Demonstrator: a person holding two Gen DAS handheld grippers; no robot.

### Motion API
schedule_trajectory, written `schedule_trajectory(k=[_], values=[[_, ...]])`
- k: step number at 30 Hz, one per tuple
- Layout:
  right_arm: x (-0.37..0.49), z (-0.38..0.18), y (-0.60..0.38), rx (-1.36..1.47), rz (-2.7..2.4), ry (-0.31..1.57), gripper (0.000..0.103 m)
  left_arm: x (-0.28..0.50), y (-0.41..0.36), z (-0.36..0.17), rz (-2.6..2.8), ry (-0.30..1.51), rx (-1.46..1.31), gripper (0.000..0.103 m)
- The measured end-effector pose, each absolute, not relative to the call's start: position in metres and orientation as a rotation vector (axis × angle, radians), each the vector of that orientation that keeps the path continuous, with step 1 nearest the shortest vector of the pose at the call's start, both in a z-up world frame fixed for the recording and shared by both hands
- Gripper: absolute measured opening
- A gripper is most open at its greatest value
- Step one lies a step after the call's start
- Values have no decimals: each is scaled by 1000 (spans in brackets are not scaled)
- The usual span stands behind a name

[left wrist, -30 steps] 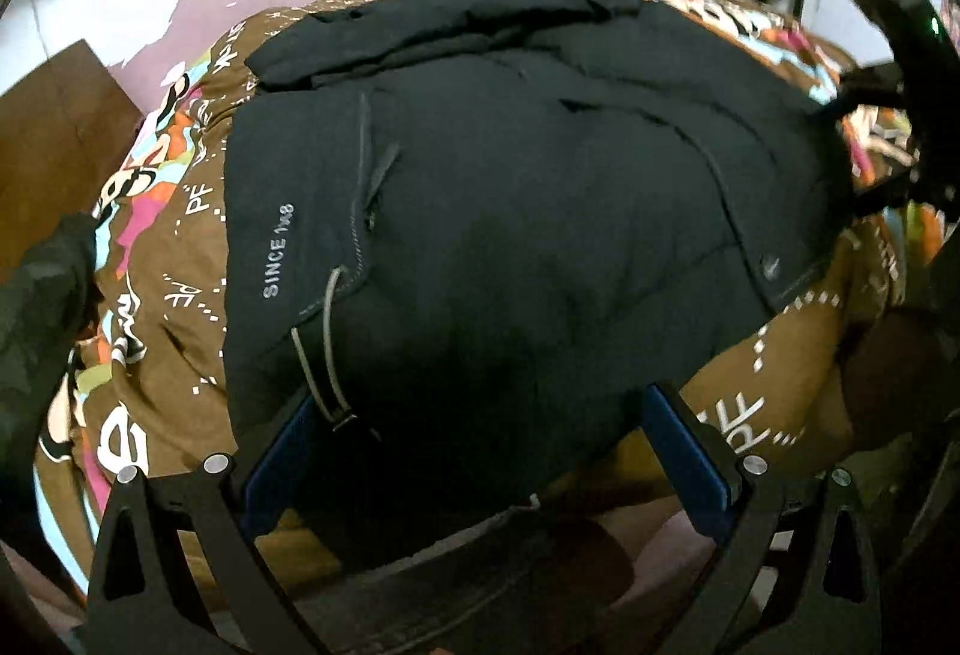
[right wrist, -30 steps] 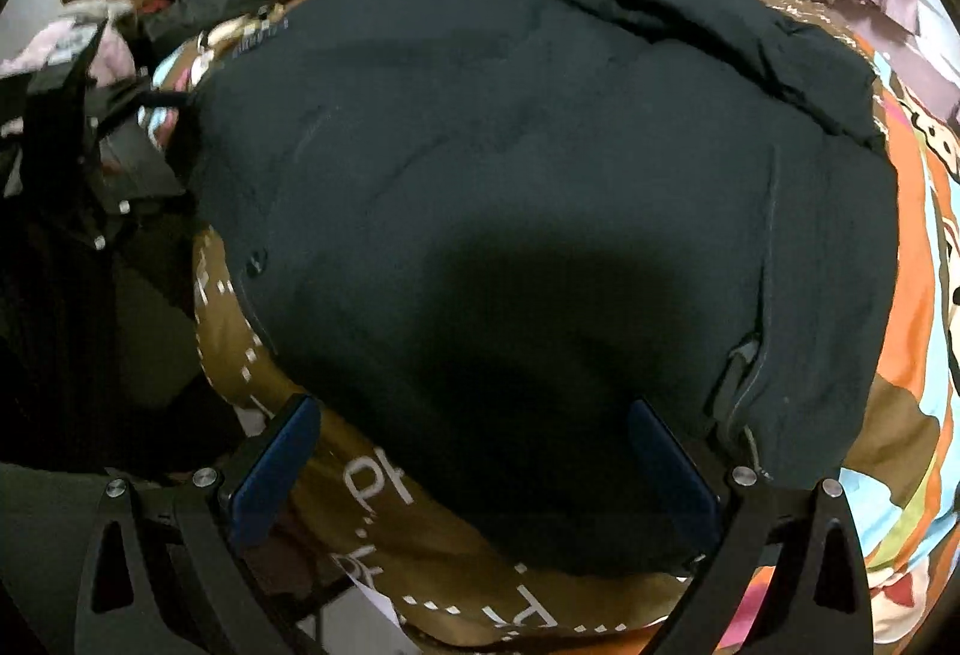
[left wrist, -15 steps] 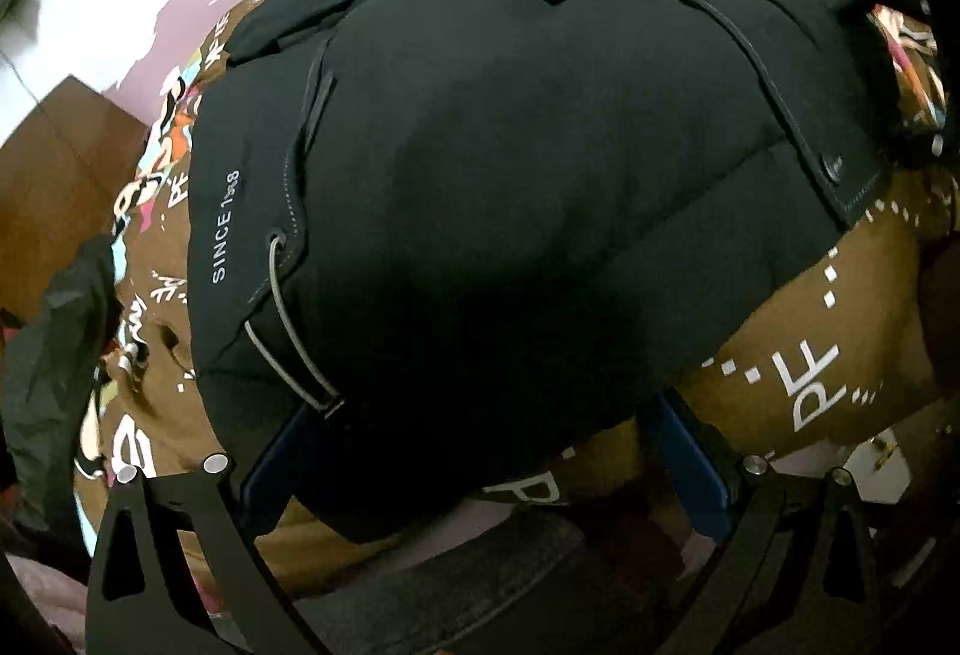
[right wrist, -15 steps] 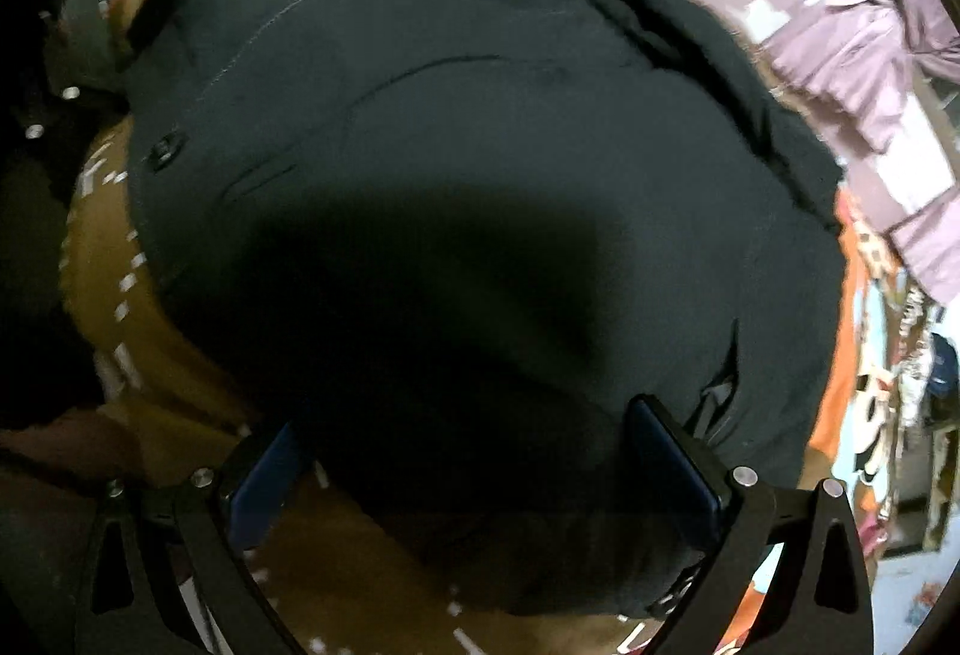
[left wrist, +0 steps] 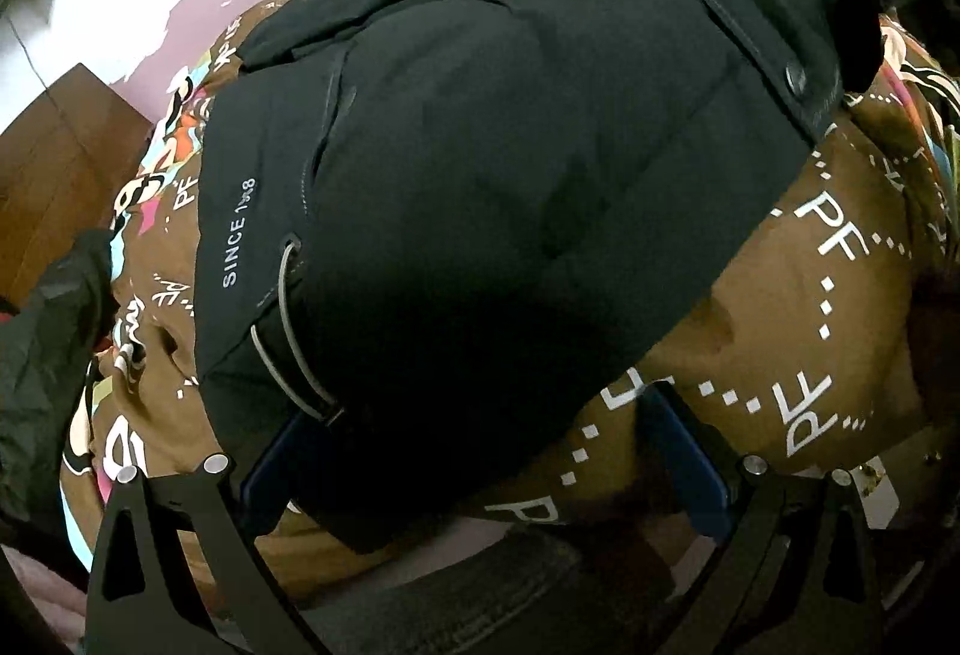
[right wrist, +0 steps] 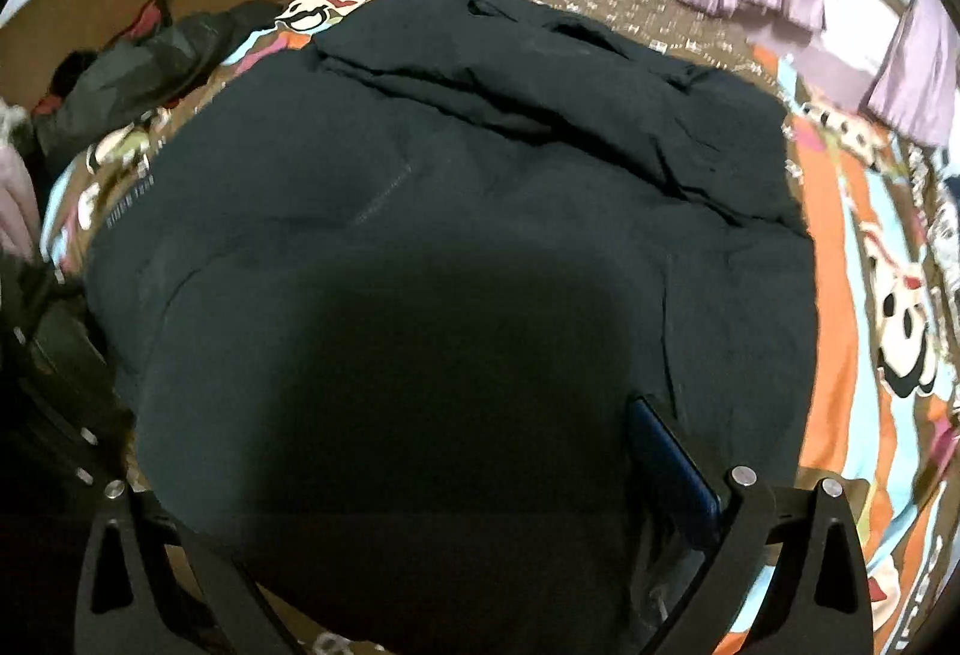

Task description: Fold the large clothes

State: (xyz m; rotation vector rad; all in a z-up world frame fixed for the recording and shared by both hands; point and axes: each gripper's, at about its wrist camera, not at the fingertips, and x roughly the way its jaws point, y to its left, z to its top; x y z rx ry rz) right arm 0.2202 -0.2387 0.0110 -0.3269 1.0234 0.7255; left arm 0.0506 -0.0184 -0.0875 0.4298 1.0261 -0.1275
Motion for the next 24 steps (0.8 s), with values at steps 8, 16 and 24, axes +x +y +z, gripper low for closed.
schedule_trajectory(k=[8,16,24], values=[[229,14,-233,-289,747,1102,103,54,-26,-91,-102,991,492,101],[221,-3,-247,-249,754,1138,103,60,-21,-93,-30,913,662,61],[202,-17,-262,-265,783,1117,103,62,-10,-80,-81,876,679,38]])
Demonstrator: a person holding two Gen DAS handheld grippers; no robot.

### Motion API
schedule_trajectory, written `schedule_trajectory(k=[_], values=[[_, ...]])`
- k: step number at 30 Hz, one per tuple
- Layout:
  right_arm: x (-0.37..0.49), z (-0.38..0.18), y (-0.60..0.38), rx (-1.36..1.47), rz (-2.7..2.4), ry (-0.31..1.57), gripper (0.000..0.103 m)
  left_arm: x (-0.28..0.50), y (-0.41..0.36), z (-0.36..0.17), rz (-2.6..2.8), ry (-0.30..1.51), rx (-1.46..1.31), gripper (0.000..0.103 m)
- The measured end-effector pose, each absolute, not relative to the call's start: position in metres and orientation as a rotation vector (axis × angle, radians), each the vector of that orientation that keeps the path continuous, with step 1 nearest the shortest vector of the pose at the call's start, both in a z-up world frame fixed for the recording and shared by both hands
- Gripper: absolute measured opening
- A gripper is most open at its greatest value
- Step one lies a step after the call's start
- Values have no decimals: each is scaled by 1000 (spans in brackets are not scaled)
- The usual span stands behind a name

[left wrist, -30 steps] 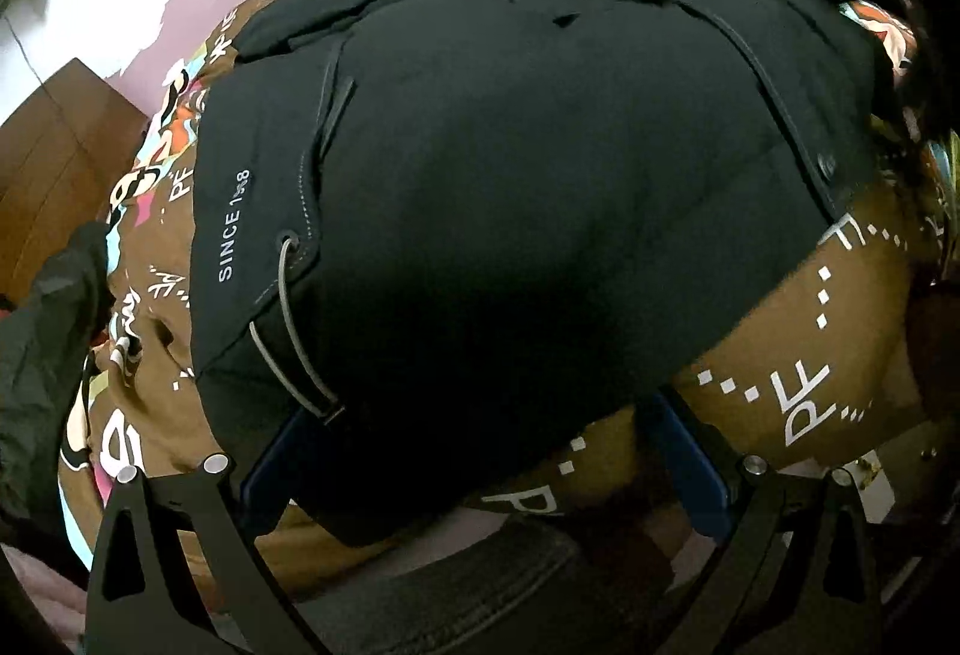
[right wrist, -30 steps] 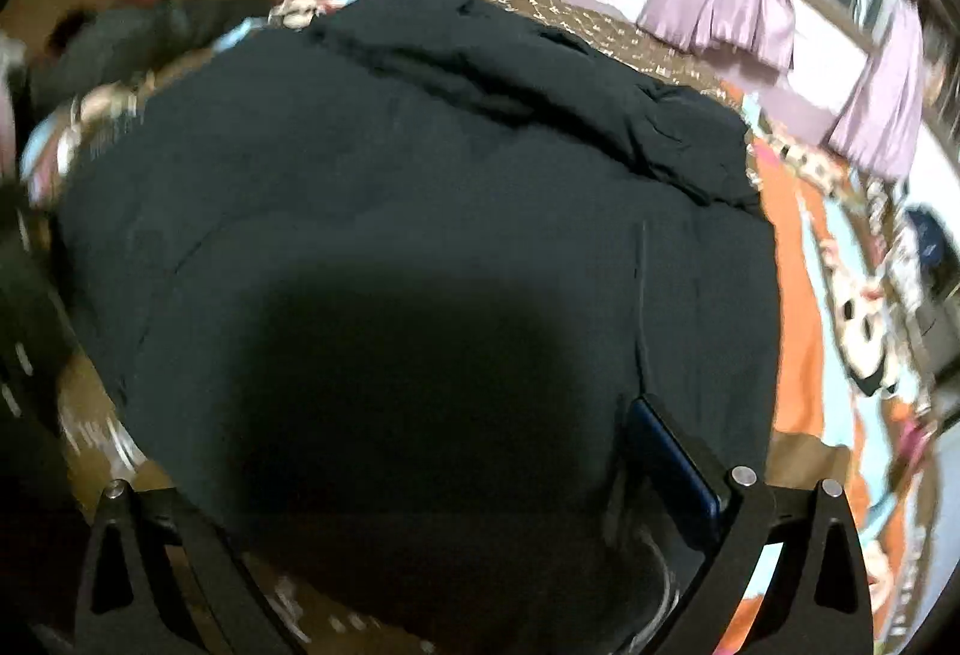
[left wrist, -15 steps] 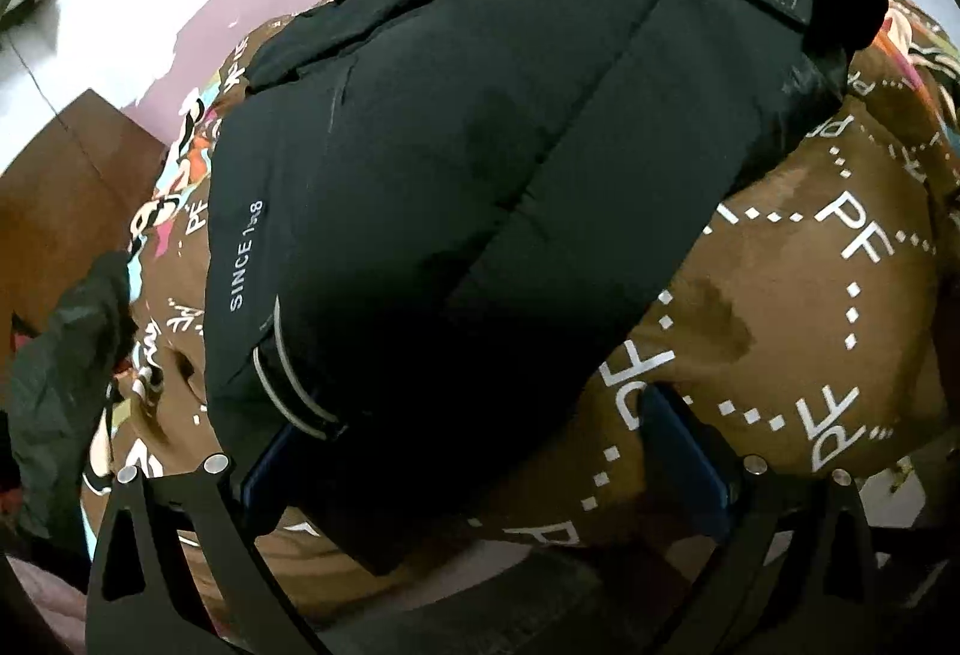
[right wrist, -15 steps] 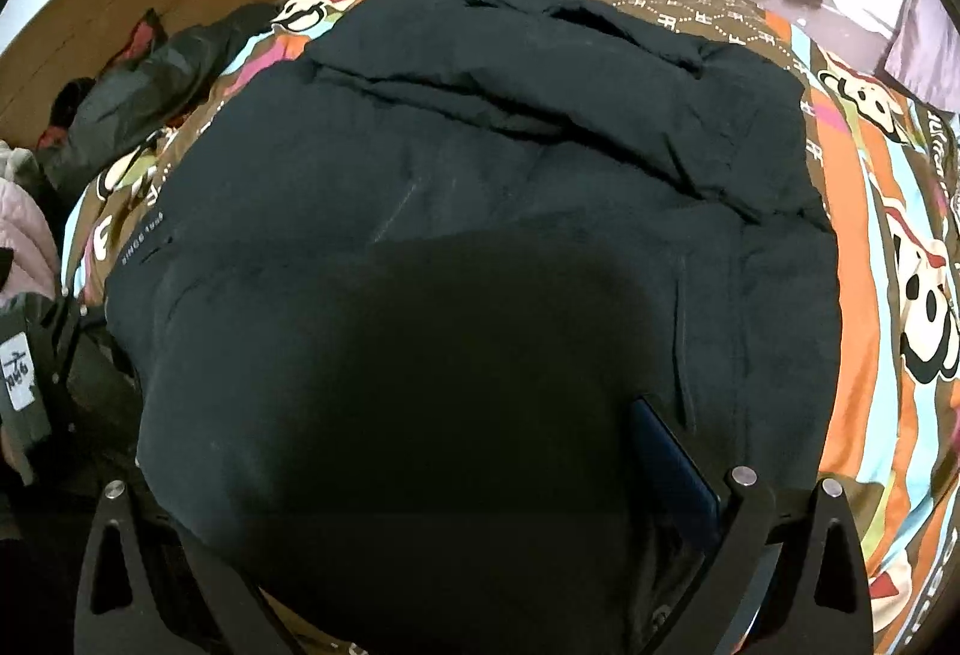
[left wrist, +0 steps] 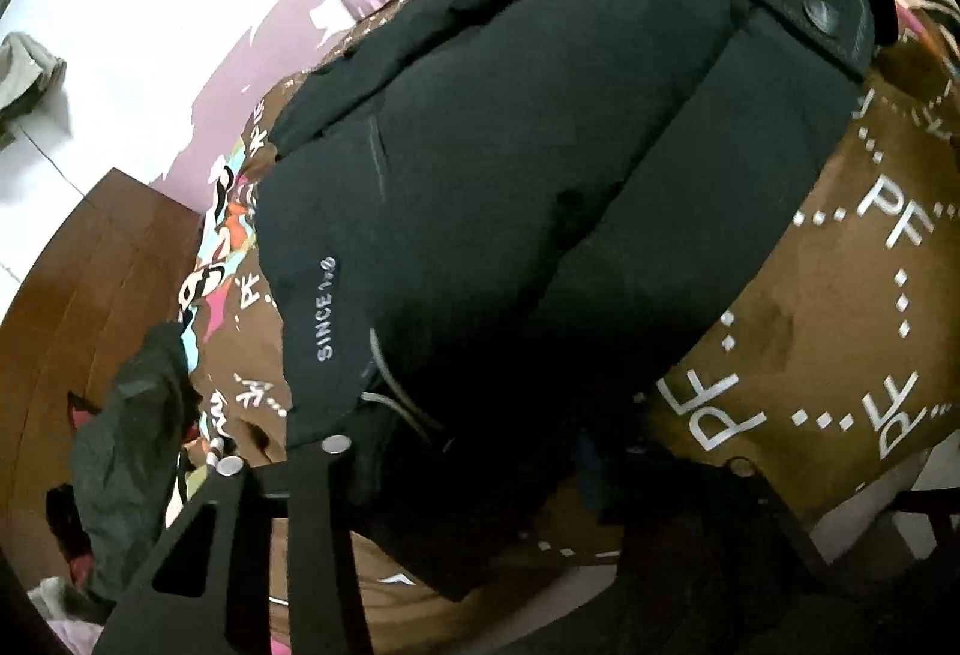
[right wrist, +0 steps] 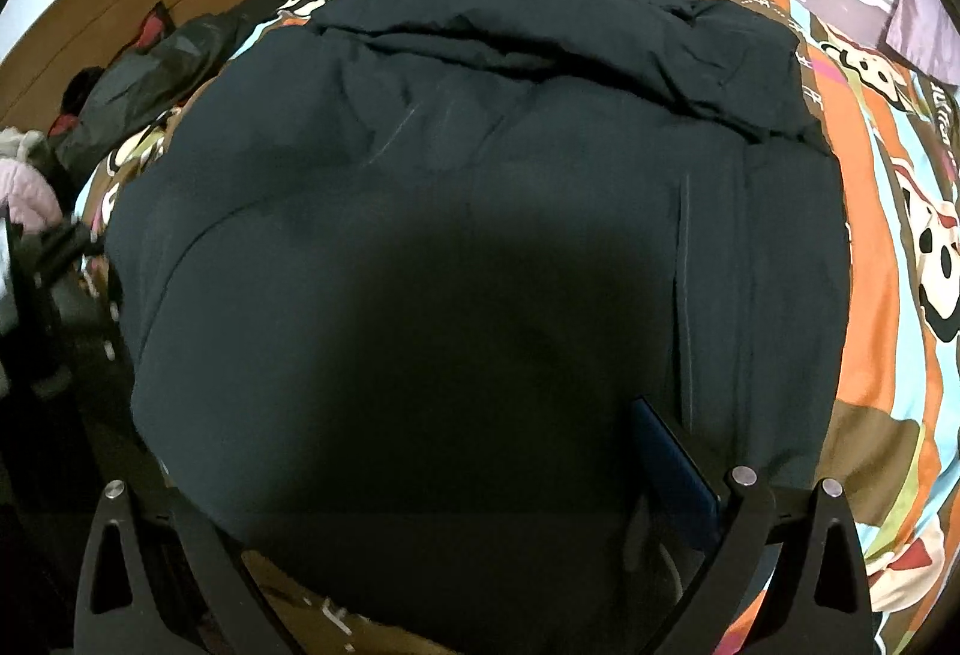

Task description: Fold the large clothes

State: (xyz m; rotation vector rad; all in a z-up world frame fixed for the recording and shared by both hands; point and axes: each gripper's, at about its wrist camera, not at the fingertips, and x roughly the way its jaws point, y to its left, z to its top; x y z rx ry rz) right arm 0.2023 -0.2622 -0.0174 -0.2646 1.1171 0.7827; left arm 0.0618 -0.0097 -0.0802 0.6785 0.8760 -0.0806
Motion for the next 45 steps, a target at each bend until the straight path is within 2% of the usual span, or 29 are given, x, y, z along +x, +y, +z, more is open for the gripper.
schedule_trajectory(k=[4,7,13,18,24,31,32,34,35,37,40,45], values=[[191,-19,-268,-281,789,1100,103,66,-7,-57,-110,834,663,25],[186,-17,-276,-257,795,1080,103,79,-2,-19,-145,818,538,18],[173,1,-288,-202,789,986,103,122,-22,67,-211,738,387,15],[157,13,-283,-256,753,877,103,169,-48,110,-247,713,387,12],[140,-11,-268,-329,766,881,103,203,-62,117,-257,717,362,12],[141,-47,-234,-519,597,837,101,193,-53,105,-285,712,385,12],[147,-46,-235,-489,579,838,97,192,-53,103,-285,714,383,12],[164,-38,-241,-373,585,861,49,190,-49,102,-295,716,377,12],[176,-32,-246,-305,590,883,47,189,-47,102,-302,719,377,12],[195,-21,-253,-221,592,905,34,186,-43,101,-323,722,376,12],[220,-1,-264,-106,623,936,30,179,-32,102,-364,725,366,13],[255,34,-266,14,659,972,25,160,-9,103,-463,734,299,24]])
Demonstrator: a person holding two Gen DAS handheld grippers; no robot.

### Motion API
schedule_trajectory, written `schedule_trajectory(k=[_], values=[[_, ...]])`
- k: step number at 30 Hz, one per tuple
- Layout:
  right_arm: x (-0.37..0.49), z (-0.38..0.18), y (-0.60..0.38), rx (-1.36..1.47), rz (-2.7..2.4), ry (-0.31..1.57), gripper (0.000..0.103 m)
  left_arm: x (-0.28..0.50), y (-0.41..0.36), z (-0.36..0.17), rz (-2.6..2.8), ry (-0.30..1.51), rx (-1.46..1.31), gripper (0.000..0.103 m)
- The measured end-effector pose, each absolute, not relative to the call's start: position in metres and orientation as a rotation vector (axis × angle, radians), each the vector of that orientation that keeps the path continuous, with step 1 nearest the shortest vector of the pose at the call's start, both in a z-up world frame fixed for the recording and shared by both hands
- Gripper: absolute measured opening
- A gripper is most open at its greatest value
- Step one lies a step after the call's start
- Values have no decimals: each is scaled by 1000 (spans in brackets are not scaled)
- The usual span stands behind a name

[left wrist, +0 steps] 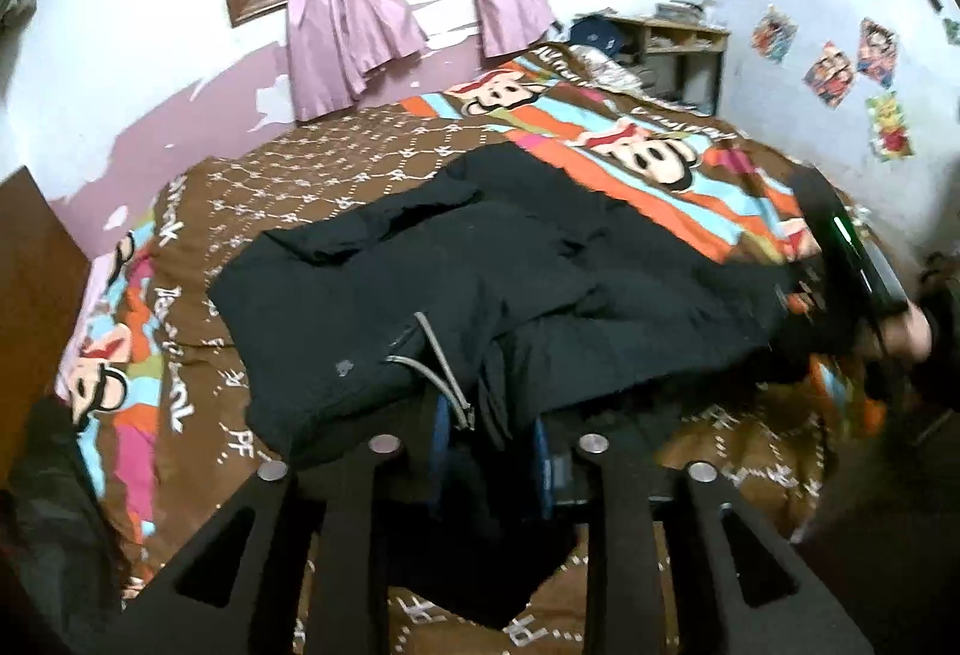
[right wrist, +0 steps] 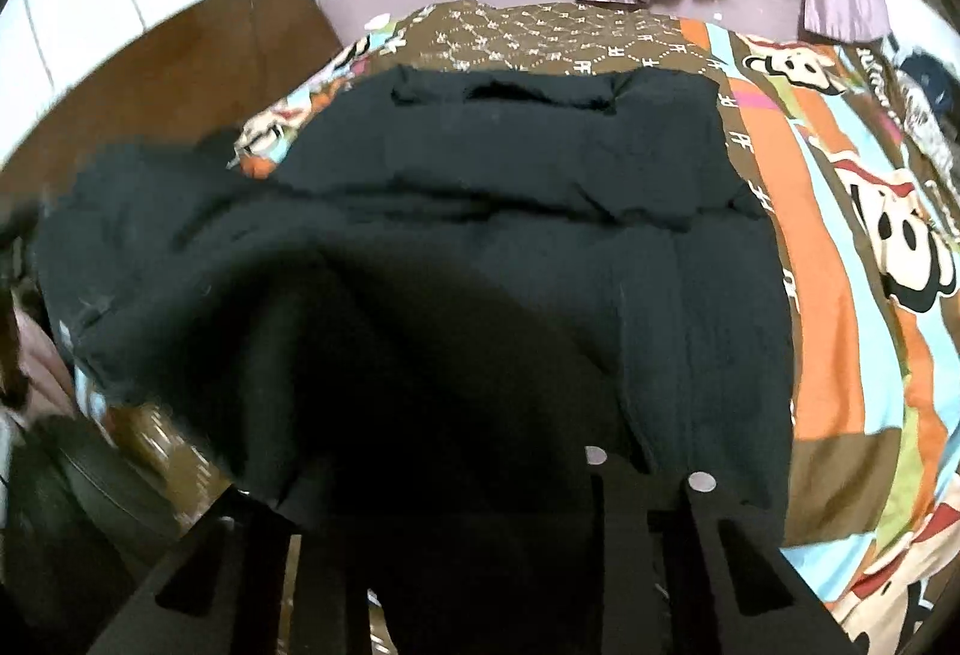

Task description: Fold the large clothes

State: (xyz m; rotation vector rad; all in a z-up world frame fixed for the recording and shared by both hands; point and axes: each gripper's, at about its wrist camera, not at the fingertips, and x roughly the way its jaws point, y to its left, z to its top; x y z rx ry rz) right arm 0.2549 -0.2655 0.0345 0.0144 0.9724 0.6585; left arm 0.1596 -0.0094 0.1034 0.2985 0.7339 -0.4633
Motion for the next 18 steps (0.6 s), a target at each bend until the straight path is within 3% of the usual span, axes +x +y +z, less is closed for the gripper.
schedule_trajectory(k=[5,14,18], values=[[272,57,-254,68,671,984,24,117,-14,87,-518,738,396,37],[286,74,-225,26,679,1021,24,69,-23,23,-540,833,369,45],[289,77,-222,39,677,1038,24,59,-32,16,-512,815,350,59]])
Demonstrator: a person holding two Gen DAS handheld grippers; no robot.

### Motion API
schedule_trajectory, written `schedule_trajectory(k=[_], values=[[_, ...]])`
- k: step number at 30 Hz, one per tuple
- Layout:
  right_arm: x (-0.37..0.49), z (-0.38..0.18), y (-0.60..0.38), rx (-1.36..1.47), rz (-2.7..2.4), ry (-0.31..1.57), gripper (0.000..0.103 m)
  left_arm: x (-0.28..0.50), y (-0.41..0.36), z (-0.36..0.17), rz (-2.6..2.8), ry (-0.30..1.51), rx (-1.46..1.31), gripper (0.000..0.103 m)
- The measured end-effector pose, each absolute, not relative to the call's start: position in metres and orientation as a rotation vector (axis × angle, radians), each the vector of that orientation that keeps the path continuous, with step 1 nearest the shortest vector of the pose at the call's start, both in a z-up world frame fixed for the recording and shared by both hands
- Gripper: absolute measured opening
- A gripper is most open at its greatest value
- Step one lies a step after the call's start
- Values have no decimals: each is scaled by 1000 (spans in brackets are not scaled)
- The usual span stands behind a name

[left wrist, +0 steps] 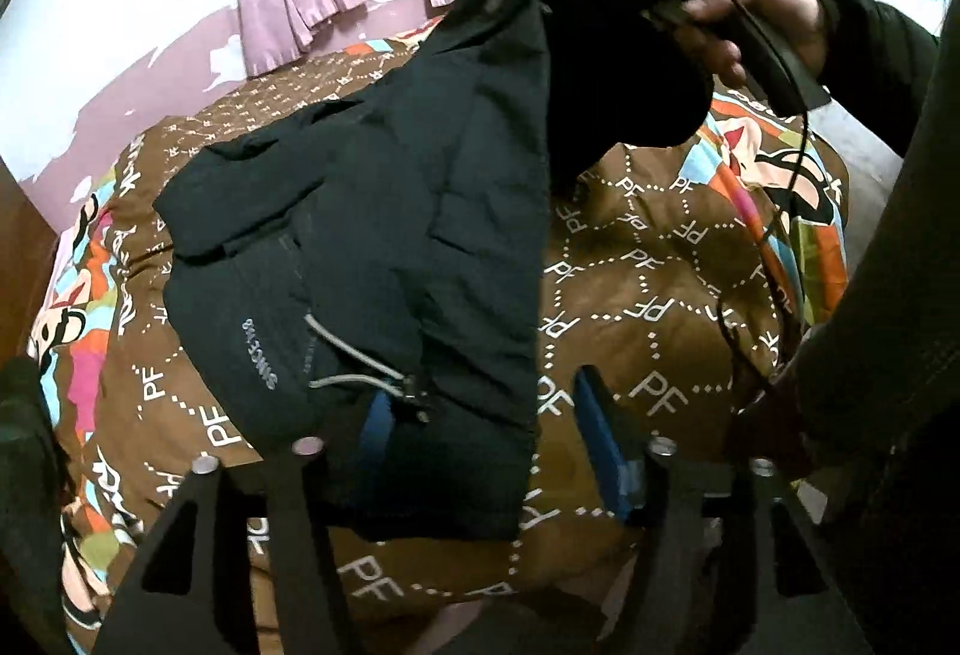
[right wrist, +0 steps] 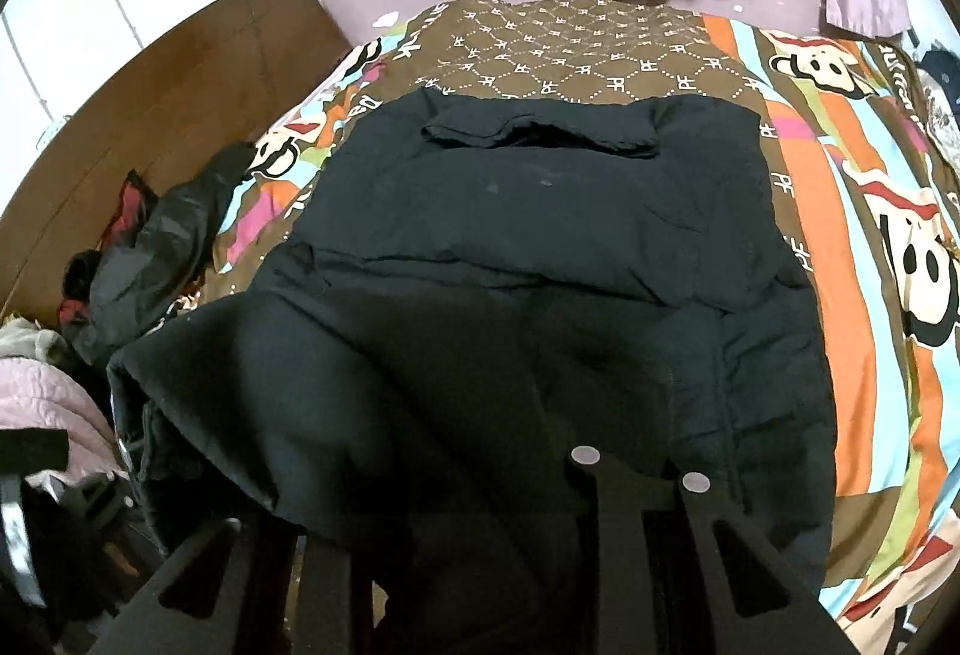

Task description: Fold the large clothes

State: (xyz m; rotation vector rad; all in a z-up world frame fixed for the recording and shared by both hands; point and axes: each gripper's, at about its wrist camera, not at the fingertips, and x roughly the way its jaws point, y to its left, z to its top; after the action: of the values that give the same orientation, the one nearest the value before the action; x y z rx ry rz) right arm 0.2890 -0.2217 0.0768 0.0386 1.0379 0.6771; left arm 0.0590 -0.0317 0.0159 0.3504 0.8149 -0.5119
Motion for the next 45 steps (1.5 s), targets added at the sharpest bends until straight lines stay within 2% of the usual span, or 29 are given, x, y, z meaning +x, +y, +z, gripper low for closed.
schedule_trajectory(k=[2,14,15,16,18,20,25,29,32,40,42,45], values=[[289,79,-221,47,682,1039,24,54,-38,12,-484,799,371,63],[285,89,-214,45,705,1018,20,65,-73,-45,-192,786,642,62],[284,88,-215,45,708,1018,20,66,-73,-50,-177,782,660,59],[282,87,-216,47,713,1017,20,67,-72,-52,-174,780,666,49],[280,86,-222,52,719,1016,19,70,-68,-56,-183,789,656,44],[277,84,-227,59,722,1011,19,69,-62,-53,-185,775,635,34],[273,79,-243,101,737,1008,19,69,-44,-23,-164,700,531,15],[270,69,-260,158,733,1020,24,79,-27,15,-135,618,457,9],[264,59,-268,186,738,1018,35,98,-19,41,-124,595,411,8],[225,40,-268,130,751,976,77,174,-23,102,-139,594,314,8],[210,36,-262,69,739,944,80,186,-27,108,-149,602,306,8],[189,28,-249,-23,709,895,89,198,-39,114,-162,611,307,8]])
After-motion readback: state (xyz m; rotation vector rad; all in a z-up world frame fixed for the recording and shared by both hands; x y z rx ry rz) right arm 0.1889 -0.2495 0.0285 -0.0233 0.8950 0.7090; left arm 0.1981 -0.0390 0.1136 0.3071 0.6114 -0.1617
